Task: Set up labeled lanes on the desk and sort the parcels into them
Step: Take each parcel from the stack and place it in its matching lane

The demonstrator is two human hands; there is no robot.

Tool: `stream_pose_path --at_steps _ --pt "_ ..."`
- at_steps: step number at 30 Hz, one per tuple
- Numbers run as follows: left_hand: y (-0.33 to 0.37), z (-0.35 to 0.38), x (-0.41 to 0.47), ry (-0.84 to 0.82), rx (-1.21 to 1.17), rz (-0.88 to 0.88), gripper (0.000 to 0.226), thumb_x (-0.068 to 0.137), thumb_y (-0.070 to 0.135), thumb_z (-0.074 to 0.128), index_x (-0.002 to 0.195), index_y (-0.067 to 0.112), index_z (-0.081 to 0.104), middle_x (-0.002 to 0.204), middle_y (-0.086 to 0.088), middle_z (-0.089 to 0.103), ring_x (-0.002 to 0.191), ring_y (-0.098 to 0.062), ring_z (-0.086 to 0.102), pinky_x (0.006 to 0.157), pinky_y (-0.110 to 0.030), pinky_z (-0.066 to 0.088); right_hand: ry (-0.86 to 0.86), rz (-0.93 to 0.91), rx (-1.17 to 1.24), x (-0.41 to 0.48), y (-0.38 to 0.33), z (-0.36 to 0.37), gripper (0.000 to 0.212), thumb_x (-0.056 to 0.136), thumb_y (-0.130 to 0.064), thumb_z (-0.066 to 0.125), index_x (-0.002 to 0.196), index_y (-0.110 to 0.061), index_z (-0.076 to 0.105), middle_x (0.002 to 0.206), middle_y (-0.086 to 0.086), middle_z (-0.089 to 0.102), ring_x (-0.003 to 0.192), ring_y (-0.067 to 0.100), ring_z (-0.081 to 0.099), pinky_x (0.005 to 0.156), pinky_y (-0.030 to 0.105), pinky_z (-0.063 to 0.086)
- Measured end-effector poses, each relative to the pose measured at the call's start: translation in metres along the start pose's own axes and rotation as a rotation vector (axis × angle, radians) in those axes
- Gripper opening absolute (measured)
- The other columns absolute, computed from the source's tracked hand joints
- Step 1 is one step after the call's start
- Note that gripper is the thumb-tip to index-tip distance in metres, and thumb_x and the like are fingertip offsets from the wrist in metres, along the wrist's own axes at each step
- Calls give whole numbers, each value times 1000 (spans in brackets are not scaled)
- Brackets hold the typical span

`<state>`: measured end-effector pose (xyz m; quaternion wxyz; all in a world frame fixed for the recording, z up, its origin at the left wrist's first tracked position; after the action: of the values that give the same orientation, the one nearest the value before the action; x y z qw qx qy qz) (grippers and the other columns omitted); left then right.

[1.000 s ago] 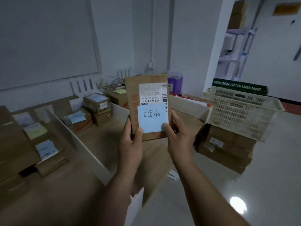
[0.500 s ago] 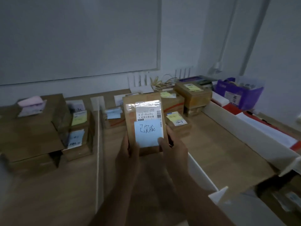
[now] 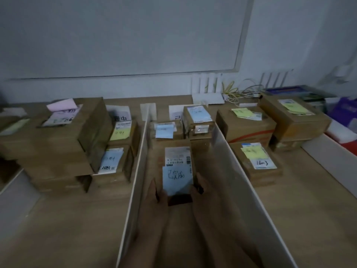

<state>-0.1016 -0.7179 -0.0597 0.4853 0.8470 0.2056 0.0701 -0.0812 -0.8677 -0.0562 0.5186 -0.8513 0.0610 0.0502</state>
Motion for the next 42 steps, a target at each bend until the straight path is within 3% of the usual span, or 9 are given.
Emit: stream_pose_path --at_steps 3,7,12,25,29,33,37,42 --pt "-9 10 25 -4 41 -64 50 98 31 40 147 21 31 142 -7 46 127 -26 46 105 -38 37 36 65 1 23 4 22 48 94 -34 52 141 -28 43 138 -5 52 127 14 47 109 38 37" --pt "-18 17 51 -29 67 -137 50 100 31 38 148 26 27 140 -10 50 124 -32 49 101 -35 37 -3 79 -72 51 8 39 51 96 -31 51 144 -27 37 142 -6 49 129 14 46 108 33 38" --pt "-15 22 82 -45 35 -135 48 101 30 36 148 31 26 135 -6 54 121 -26 51 98 -31 39 -14 43 -128 79 2 49 48 96 -37 49 142 -31 37 138 -8 50 124 12 49 100 29 38" --pt "-2 26 137 -41 125 -143 51 103 30 29 151 24 14 147 -12 39 131 -30 41 102 -32 36 55 34 -170 128 -8 70 56 94 -43 50 145 -29 34 142 -5 47 128 15 47 104 36 41" --pt "1 25 136 -68 183 -155 53 103 31 27 152 23 9 146 -15 41 129 -32 44 102 -34 37 -3 33 -163 127 -10 65 54 95 -42 50 144 -27 34 143 -3 46 128 16 46 104 38 41" --pt "5 24 127 -78 162 -174 57 102 35 29 152 22 5 148 -16 37 131 -34 41 106 -37 33 -39 7 -180 117 -16 52 48 96 -41 48 140 -24 37 139 -1 47 125 15 46 94 29 36" --pt "13 19 96 -9 166 -53 57 100 36 35 150 16 18 148 -13 36 133 -29 38 106 -38 33 -23 -22 -263 89 -21 37 49 95 -43 47 139 -23 38 138 -1 46 126 16 44 102 34 37" --pt "22 -2 37 4 160 158 49 94 40 44 139 21 38 137 -2 50 125 -21 49 102 -40 44 -10 -101 -310 33 -32 8 34 96 -46 43 121 -25 52 123 -4 54 113 13 51 95 29 38"
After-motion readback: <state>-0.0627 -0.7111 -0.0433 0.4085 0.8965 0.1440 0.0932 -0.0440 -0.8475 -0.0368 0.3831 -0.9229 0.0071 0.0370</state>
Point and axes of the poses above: each hand's wrist, its own x-axis towards the middle knuckle, its own z-axis out of the palm, y = z × x, the point moved 3 cm from there along x, towards the middle knuckle
